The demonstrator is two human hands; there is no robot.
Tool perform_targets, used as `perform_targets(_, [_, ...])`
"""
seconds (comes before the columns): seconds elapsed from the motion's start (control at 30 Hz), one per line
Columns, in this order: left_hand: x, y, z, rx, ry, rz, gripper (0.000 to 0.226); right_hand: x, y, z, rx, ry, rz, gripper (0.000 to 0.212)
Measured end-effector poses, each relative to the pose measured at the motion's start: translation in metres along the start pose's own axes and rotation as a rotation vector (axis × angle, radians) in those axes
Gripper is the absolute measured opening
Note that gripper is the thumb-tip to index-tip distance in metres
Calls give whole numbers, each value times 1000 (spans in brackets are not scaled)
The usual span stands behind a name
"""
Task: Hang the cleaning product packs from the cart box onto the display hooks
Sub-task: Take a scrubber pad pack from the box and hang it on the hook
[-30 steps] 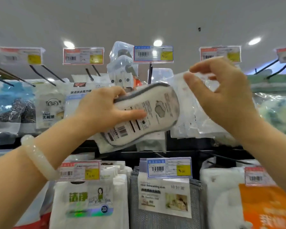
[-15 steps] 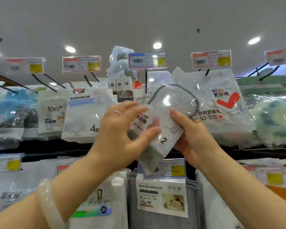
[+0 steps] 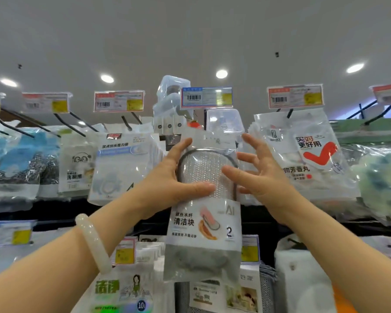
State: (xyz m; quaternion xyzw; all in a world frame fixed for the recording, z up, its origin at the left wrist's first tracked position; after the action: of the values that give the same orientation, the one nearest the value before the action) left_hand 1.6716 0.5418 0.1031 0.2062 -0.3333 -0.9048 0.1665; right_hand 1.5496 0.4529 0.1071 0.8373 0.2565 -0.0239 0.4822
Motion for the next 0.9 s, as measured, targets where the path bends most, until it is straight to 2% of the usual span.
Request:
perform_targets(0.07, [1,8,1,3,-28,1,107,1,11,-4,-26,4,-55,62])
perform_targets(0.2, [3,26,8,2,-3,-12,120,2,31,-5,-37,48,-105,70])
perform_targets(0.4, [-6,44,9,-6,-86,9,122,-4,55,-16,-52,-18,-109,81])
perform_targets(0.53, [-11,49,7,41,-160,35,121,-3,66,-23,-55,-70,-130,72])
perform_targets(0.67, [-21,58,8,102,-154,70,115,-1,77,-25,-61,-126,-119,75])
perform_targets(0.9, [-28,79,-14,27,-85,51,122,8,91,-5,-9,-183,-118,79])
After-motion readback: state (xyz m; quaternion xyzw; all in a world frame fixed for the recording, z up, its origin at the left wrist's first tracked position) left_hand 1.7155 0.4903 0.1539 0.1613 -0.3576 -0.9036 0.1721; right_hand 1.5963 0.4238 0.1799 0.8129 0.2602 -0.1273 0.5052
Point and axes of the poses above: each hand's wrist, its own y-axis towards the middle knuckle, its own x-axis out of the palm, z = x × y, the point moved 10 cm from there along y, towards the middle knuckle, and after that the axes turned 14 degrees about -y, right-handed, at the moved point
